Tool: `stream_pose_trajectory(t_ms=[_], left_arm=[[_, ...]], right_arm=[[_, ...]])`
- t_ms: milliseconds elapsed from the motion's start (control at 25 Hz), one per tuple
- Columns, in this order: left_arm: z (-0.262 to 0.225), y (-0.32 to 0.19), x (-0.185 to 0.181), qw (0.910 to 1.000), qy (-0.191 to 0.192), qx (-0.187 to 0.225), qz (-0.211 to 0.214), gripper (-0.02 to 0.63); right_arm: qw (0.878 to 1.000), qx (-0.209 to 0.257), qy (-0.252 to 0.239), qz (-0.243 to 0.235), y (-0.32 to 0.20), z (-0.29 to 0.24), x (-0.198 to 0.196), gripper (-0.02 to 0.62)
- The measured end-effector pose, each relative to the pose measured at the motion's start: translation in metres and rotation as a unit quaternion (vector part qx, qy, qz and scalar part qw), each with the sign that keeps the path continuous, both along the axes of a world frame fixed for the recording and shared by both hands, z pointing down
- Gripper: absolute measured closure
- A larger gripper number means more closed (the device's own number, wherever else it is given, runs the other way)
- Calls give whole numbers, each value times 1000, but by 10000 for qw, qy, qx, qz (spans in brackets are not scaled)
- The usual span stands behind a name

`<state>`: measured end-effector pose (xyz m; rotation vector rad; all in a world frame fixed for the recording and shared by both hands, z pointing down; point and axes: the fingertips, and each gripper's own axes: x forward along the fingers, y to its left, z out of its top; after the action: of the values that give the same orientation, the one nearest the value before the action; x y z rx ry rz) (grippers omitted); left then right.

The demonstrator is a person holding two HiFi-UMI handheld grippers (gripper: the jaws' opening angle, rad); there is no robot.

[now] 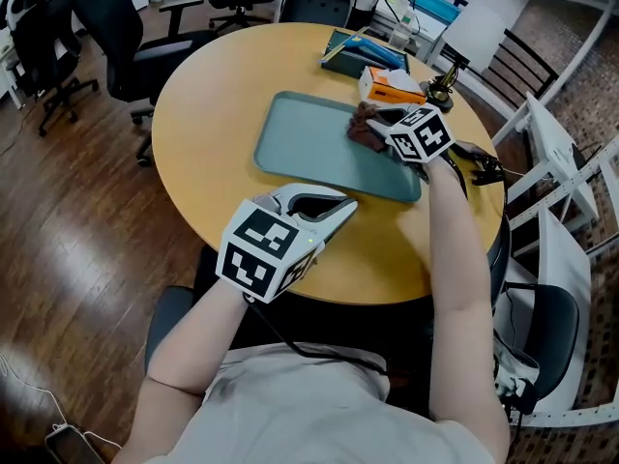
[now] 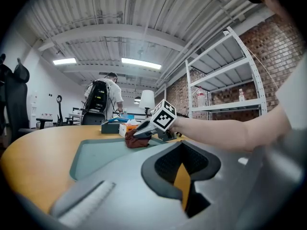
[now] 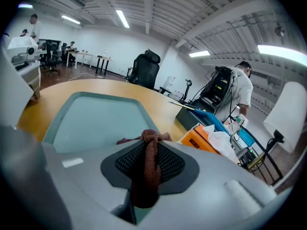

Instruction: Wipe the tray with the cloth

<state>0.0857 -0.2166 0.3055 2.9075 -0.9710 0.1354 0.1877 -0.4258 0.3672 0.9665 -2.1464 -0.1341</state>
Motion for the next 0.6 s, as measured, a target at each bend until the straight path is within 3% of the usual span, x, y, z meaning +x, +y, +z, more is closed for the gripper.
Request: stream_pose_trajectory(t_ms=[240,600], left_arm=[[2,0,-3,10000,8,-22,-48,606],[1,3,0,10000,32,-2,-16,606]], right_arm=[[9995,-308,25,-68,20,5,7,520],[9923,-750,2,-989,95,4,-6,520]])
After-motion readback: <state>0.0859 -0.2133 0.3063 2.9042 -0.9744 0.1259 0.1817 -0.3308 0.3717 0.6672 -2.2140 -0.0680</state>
